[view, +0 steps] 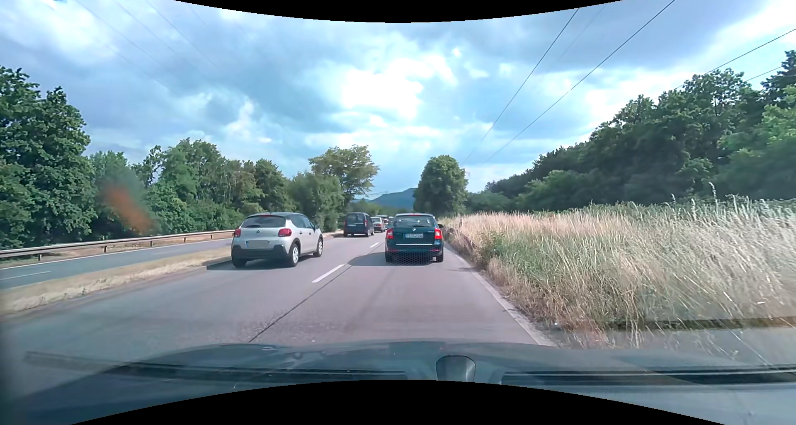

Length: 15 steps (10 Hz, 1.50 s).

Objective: Follow the waypoints while adhering to traffic rules and regulations

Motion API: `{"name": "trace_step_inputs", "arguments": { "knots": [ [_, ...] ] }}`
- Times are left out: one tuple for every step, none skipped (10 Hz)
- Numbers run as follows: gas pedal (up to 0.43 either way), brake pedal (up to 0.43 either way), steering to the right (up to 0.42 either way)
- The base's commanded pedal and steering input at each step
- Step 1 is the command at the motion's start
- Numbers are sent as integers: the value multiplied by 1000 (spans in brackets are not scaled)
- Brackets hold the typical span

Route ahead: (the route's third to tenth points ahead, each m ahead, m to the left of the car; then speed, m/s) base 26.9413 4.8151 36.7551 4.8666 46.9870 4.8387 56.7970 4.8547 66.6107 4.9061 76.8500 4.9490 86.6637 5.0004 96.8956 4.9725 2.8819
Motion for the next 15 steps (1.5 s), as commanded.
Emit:
{"name": "trace_step_inputs", "arguments": {
  "knots": [
    [150,0,8],
    [150,0,5],
    [150,0,4],
    [150,0,1],
    [130,0,-3],
    [87,0,-6],
    [79,0,-6],
    [59,0,-6],
    [47,0,-6],
    [39,0,-6],
    [39,0,-6],
    [39,0,-6],
    [39,0,-6],
    [39,0,-6],
    [39,0,-6]
  ]
}}
